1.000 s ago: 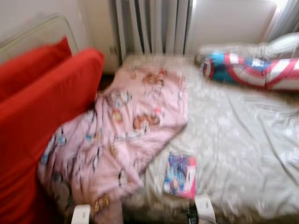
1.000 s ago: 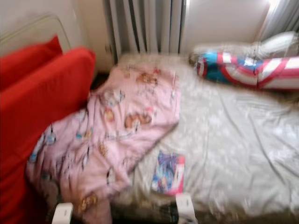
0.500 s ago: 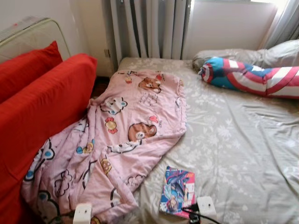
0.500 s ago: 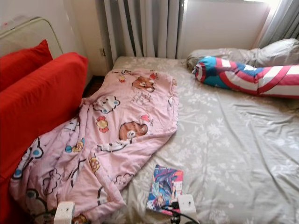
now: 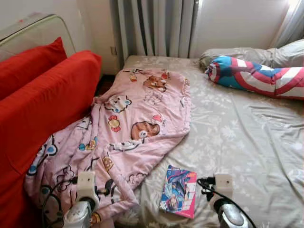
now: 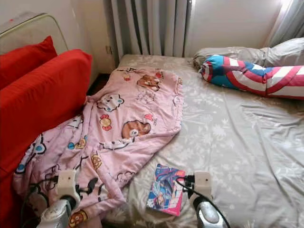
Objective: Clean up the room
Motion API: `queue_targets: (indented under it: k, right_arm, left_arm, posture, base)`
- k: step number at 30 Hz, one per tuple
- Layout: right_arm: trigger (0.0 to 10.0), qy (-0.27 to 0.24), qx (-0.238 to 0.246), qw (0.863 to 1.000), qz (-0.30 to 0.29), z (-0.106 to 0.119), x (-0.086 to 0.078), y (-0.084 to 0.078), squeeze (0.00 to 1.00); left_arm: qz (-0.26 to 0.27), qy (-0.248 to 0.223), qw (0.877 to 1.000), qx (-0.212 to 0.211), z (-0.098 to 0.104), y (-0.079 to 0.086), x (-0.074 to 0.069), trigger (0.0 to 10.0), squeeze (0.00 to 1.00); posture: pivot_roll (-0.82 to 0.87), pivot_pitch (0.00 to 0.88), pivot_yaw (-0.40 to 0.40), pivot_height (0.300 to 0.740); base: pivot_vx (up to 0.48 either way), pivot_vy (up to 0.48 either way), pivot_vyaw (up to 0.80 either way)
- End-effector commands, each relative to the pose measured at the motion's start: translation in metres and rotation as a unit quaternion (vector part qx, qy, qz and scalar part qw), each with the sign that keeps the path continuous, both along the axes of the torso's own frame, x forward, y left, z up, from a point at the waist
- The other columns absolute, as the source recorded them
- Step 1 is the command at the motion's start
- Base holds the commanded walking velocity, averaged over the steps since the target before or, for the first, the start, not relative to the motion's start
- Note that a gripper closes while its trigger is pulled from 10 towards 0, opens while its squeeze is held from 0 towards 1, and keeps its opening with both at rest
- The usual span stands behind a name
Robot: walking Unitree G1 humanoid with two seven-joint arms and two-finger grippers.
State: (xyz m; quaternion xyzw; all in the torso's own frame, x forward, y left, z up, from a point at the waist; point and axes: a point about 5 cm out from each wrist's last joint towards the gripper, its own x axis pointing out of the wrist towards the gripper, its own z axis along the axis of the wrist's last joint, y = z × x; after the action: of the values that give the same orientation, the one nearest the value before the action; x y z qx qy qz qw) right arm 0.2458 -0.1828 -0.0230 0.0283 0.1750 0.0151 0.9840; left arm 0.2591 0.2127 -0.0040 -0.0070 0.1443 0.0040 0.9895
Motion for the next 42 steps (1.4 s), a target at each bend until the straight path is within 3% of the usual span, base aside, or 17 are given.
queue_targets:
  k: [1,5,8,14,19,42]
  right_arm:
    - [10.0,-0.040,0.003,0.999,-0.007,0.010,0.004,-0.001,0.00]
    - [10.0,-0.047,0.006,0.999,-0.013,0.012,0.005,-0.001,0.00]
    - [10.0,-0.059,-0.006,0.998,0.036,0.013,0.005,0.011,0.00]
    - [10.0,-0.068,-0.002,0.997,0.036,0.019,0.012,0.011,0.00]
    - [10.0,-0.087,-0.006,0.994,0.064,0.026,0.015,0.022,0.00]
    - [10.0,-0.100,-0.008,0.993,0.061,0.030,0.018,0.021,0.00]
  left_arm:
    - [0.010,-0.040,0.999,-0.004,0.010,0.003,0.000,10.0,0.00]
    - [0.012,-0.053,0.998,-0.005,0.013,0.002,-0.002,10.0,0.00]
    - [0.001,-0.069,0.997,-0.015,0.013,-0.004,-0.007,10.0,0.00]
    - [0.011,-0.072,0.997,-0.031,0.014,-0.002,-0.007,10.0,0.00]
    - [0.001,-0.079,0.996,-0.047,0.021,-0.007,-0.004,10.0,0.00]
    - [-0.003,-0.085,0.995,-0.044,0.024,-0.007,-0.003,10.0,0.00]
  posture:
    - [-0.03,0.084,-0.012,0.740]
    - [-0.03,0.087,-0.014,0.740]
    - [-0.02,0.082,-0.018,0.740]
    - [-0.03,0.080,-0.033,0.740]
    - [-0.03,0.074,-0.036,0.740]
    - [-0.03,0.066,-0.041,0.740]
  base:
    - [0.000,0.000,0.00]
    - [0.000,0.000,0.00]
    - [0.000,0.000,0.00]
    - [0.000,0.000,0.00]
    - [0.000,0.000,0.00]
    - [0.000,0.000,0.00]
